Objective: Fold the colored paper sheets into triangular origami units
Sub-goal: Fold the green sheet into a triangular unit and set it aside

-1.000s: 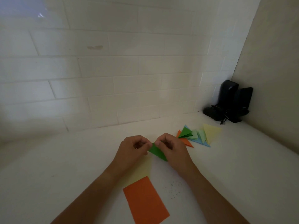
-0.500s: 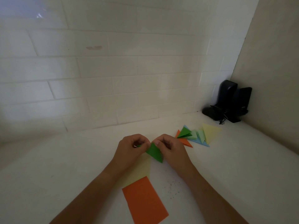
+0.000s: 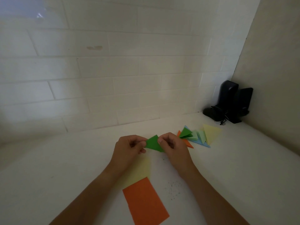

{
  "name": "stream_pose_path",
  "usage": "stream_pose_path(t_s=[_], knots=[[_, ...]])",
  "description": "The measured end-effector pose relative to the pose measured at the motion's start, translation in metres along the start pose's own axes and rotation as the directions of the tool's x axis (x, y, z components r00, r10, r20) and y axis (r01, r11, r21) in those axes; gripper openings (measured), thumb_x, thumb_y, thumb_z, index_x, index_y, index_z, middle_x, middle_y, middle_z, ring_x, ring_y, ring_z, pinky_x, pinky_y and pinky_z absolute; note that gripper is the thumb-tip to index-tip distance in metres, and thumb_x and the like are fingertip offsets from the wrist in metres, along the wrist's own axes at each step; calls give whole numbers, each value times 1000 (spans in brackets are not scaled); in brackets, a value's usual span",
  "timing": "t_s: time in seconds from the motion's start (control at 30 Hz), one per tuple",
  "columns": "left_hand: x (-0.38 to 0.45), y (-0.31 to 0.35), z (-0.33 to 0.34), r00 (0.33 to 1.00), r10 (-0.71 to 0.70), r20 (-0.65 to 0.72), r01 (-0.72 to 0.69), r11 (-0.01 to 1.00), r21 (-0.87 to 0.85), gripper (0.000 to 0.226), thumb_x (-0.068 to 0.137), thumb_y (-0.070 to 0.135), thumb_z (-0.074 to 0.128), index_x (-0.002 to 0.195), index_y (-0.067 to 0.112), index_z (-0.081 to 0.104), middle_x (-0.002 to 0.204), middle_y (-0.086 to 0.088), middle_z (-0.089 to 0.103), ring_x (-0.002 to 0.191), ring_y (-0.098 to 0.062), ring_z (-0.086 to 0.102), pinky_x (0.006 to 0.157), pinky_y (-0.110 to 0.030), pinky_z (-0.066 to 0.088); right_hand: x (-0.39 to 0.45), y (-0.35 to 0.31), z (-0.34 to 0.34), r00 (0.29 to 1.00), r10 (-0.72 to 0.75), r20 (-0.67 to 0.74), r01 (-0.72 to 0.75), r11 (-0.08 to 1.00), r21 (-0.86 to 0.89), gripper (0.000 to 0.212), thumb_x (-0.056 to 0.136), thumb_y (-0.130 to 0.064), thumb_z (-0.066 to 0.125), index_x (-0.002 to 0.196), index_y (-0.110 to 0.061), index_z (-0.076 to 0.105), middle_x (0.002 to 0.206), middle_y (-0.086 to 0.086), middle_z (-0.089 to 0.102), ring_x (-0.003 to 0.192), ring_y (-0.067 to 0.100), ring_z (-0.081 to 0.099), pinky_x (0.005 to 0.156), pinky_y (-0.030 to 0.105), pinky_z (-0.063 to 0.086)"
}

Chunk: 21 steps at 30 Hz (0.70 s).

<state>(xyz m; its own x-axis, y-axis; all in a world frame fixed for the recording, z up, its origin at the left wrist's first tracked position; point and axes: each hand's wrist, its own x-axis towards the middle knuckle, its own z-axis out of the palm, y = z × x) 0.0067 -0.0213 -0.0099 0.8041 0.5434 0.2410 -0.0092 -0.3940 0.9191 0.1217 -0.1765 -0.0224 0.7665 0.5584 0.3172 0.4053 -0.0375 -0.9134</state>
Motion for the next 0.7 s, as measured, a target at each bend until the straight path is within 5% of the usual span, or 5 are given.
stream_pose_path(t_s=[0.43, 0.63, 0.7], knots=[[-3, 4, 2, 1000, -15, 7, 15, 1000, -6, 12, 96, 10, 69, 105, 17, 69, 75, -1, 77, 69, -14, 75, 69, -16, 55, -3, -3, -1, 1000, 30, 9, -31, 994, 101, 19, 99, -8, 64, 110, -23, 61, 83, 4, 72, 76, 13, 69, 71, 17, 51], [0, 2, 1, 998, 64, -15, -64, 998, -15, 17, 100, 4, 59, 99, 17, 70, 77, -6, 73, 70, -16, 73, 69, -23, 55, -4, -6, -1, 998, -39, 54, 39, 999, 14, 30, 94, 5, 56, 93, -22, 68, 90, -4, 67, 80, 20, 63, 63, 19, 47], [0, 4, 1, 998, 57, -28, -58, 996, -66, 18, 101, 6, 59, 100, 15, 74, 81, -4, 75, 75, -18, 74, 72, -24, 57, -4, -6, 0, 997, -41, 66, 40, 999, 12, 33, 92, 6, 57, 98, -24, 68, 96, -10, 67, 74, 6, 60, 61, 17, 44]])
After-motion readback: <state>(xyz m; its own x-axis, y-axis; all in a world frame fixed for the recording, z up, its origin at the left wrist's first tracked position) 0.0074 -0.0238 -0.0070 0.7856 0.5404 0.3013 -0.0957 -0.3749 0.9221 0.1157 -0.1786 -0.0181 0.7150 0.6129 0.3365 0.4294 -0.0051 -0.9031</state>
